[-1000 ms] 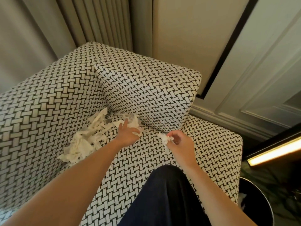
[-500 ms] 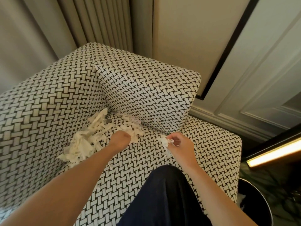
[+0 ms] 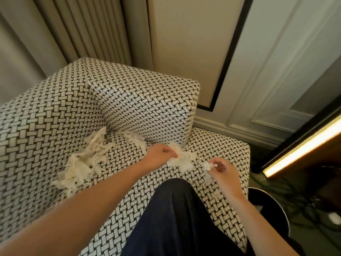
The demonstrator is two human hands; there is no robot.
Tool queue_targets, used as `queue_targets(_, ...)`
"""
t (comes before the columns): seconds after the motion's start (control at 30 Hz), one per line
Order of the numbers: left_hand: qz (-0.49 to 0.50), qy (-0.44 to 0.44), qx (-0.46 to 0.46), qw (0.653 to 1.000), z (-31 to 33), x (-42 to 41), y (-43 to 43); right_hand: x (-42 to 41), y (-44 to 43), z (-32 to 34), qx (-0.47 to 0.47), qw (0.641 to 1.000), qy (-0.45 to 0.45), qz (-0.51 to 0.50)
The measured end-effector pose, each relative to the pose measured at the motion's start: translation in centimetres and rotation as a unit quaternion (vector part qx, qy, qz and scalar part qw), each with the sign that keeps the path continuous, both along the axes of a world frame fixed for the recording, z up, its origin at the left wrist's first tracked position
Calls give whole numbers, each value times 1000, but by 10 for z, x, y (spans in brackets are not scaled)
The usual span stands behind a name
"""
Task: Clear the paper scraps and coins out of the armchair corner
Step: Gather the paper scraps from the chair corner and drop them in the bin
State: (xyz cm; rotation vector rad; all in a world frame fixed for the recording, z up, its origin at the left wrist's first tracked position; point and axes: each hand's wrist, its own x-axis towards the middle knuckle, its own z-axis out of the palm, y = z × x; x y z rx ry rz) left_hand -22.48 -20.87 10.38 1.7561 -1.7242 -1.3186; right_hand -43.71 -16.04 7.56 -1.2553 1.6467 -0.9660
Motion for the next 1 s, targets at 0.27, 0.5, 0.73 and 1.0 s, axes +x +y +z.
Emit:
queue_targets(0.27,-99,60,23,993,-3,-135,6,-95,33,-14,17,989,52,-136)
queue_targets(0.5,-179,46,51,982,-20,-211,21,-165,63,-19,54,962,116,-241)
queue_targets(0.73,-315,-2,82,945,-39,-258,44,-200,82,-24,98,945,122,-289)
queue_targets(1.0,-339,15,64,938,-34,-258,51,-212,73,-25,116,939,115,-302)
